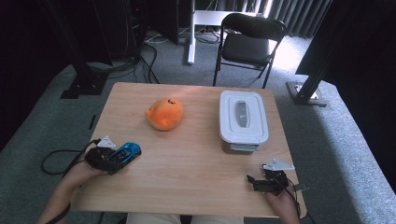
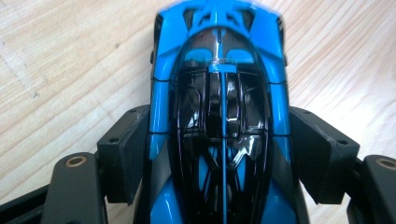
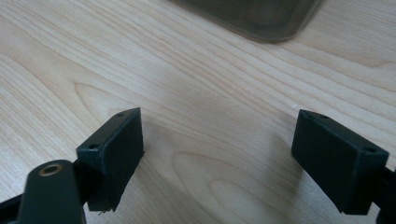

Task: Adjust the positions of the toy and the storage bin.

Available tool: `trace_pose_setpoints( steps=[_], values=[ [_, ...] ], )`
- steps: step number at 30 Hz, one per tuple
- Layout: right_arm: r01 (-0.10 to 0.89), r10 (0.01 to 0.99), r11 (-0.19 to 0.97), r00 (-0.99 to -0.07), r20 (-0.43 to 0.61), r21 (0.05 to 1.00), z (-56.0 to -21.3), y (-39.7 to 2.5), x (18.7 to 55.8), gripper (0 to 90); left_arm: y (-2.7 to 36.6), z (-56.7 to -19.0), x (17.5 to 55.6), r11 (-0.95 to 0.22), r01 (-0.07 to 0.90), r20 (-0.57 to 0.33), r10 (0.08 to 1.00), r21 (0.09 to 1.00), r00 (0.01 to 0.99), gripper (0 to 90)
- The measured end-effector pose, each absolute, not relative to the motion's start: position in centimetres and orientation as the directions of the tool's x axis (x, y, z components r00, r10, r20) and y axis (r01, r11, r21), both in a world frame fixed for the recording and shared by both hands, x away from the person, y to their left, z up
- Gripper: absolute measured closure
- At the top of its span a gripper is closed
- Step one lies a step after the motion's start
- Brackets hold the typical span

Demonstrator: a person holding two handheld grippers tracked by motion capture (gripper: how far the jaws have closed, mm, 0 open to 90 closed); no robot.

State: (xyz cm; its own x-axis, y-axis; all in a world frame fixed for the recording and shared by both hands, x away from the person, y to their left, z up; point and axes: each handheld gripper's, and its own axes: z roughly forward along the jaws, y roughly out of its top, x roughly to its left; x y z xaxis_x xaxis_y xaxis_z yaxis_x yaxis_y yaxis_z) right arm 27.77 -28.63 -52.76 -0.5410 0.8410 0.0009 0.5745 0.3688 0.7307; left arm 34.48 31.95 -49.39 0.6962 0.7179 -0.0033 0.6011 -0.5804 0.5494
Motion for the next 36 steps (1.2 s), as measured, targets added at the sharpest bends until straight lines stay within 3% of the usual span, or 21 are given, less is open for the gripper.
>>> trace_pose_setpoints(
  steps=[4,17,36],
  values=[
    [0.575,0.842,0.368,-0.540,0.001,0.731,-52.8,-28.6,27.8,16.3,31.3,-49.1,34.4,-0.612,0.589,0.003,0.695,0.528,0.719,28.1],
    [0.575,0.842,0.368,-0.540,0.001,0.731,-52.8,-28.6,27.8,16.3,28.3,-48.0,34.0,-0.610,0.536,-0.008,0.655,0.584,0.755,28.0],
    [0.574,0.841,0.369,-0.540,0.000,0.731,-52.8,-28.6,27.8,16.3,27.3,-48.0,28.9,-0.682,0.450,0.053,0.581,0.577,0.812,28.0]
  ],
)
